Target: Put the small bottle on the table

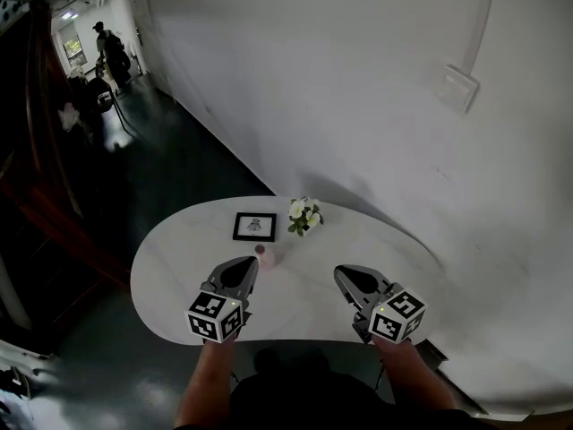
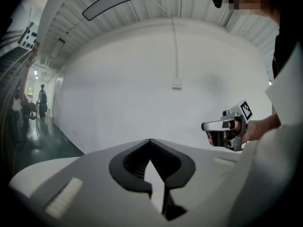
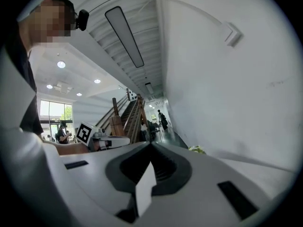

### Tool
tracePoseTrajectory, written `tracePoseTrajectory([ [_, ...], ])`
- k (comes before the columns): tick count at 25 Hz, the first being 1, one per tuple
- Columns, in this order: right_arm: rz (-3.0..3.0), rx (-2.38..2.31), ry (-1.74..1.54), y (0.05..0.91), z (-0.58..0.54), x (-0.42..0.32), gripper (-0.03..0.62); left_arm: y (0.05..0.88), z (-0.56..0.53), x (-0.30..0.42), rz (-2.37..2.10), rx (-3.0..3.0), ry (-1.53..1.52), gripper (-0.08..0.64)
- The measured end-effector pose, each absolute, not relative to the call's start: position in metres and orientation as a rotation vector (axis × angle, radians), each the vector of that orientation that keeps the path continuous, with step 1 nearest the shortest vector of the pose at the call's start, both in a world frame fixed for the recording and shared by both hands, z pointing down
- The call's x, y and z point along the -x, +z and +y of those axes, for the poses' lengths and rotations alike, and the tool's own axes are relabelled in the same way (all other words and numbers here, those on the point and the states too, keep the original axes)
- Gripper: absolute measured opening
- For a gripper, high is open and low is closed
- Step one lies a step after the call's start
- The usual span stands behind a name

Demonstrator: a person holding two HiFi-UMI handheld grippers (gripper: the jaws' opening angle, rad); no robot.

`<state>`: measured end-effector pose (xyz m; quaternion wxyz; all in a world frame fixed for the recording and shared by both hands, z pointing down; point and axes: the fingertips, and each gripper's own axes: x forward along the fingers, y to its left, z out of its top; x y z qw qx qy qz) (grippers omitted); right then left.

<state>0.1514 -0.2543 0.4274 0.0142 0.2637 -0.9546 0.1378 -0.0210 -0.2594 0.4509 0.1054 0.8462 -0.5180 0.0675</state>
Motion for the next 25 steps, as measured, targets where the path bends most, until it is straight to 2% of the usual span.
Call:
tracePoseTrajectory([
  [14, -3.047, -0.795, 0.335, 0.413, -0.260, -0.180, 0.011, 0.429, -0.246, 0.013, -1.712, -2.451, 0.195, 0.011],
  [25, -3.118, -0.908, 0.092, 0.333, -0.294, -0.171, 0.009, 0.392, -0.262, 0.052, -1.751, -2.496, 0.153, 0.011],
])
